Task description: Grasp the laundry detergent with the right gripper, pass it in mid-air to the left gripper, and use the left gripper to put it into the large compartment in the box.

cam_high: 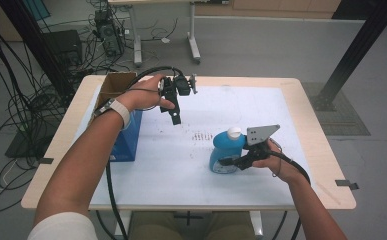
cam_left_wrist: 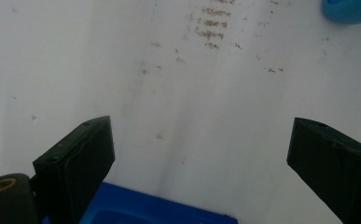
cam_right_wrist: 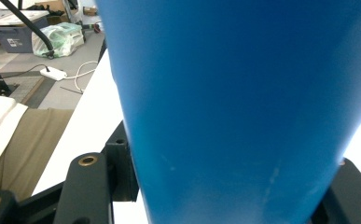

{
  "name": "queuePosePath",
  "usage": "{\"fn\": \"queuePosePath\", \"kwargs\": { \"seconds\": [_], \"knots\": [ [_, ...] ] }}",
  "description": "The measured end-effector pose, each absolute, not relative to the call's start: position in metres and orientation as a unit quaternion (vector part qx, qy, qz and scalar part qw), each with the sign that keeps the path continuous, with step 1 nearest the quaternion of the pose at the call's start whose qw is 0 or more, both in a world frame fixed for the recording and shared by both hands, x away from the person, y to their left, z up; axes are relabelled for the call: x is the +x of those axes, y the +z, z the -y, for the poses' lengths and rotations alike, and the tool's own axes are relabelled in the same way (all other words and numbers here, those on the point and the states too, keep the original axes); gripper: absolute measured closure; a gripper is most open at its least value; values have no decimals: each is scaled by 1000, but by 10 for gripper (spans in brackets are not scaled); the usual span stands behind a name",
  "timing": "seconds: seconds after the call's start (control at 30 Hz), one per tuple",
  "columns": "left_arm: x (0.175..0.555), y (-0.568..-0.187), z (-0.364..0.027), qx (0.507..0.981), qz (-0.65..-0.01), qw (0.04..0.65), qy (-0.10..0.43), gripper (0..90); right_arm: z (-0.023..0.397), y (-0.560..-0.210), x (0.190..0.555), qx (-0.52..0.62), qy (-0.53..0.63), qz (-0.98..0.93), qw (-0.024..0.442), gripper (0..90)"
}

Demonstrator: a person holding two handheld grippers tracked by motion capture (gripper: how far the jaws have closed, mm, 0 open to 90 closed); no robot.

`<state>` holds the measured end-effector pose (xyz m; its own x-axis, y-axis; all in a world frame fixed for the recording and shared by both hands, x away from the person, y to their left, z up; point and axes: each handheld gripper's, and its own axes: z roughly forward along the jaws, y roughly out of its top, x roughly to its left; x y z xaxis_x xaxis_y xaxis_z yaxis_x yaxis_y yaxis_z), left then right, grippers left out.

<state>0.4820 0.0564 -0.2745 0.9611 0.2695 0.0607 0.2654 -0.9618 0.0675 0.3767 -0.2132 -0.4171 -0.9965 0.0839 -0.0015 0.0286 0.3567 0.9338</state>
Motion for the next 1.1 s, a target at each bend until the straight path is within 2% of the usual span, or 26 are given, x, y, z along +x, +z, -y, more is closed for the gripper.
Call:
{"fn": "queuePosePath", "kwargs": {
  "seconds": [1.1],
  "knots": [
    [481, -274, -58, 990, -136, 30, 35, 79, 213, -417, 379, 32, 559, -829, 15, 410]
  ]
}}
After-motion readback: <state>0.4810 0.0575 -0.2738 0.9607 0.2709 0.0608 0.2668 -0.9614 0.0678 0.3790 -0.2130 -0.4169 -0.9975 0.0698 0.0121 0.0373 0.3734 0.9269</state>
